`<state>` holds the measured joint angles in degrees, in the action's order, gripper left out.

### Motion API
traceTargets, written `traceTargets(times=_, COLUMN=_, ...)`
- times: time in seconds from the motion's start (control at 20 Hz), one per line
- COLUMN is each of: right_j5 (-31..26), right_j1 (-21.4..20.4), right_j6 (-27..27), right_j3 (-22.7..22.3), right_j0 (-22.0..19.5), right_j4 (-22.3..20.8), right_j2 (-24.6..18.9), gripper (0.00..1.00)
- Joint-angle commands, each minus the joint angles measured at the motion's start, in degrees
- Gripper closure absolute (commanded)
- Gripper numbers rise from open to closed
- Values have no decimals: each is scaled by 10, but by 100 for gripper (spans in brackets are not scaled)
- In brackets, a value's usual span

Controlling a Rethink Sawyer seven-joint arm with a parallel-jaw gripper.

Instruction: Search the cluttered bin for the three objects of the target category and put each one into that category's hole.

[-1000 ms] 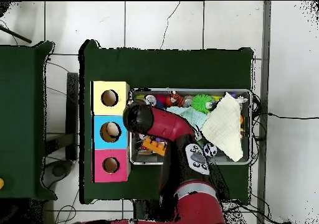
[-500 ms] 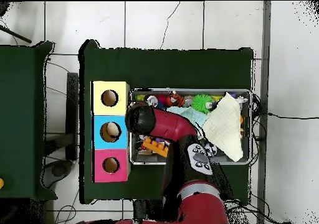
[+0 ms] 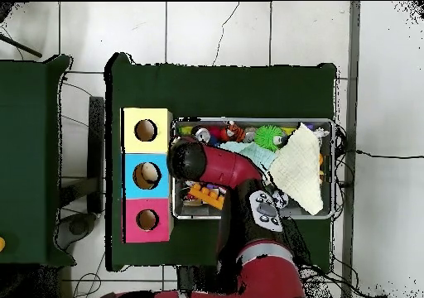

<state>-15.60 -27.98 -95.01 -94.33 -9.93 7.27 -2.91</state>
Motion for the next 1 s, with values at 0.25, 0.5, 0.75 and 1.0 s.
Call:
traceTargets(times=0.25, right_j5=103, right_j1=72, right_j6=-80, right_j3=9, right_j0=-11, right_j4=-26, right_j2=-58, gripper=0)
traceTargets(times=0.5, right_j5=146, right_j1=100, right_j6=-84, right_j3=15, right_j0=-20, right_j4=-37, right_j2=-71, gripper=0)
traceTargets(times=0.75, right_j5=163, right_j1=117, right_j6=-93, right_j3=23, right_j0=-16, right_j4=-44, right_j2=-69, gripper=0)
traceTargets(times=1.0, right_j5=183, right_j1=140, right_j6=-93, right_j3=40, right_j0=-2, right_j4=-44, right_j2=-59, gripper=0)
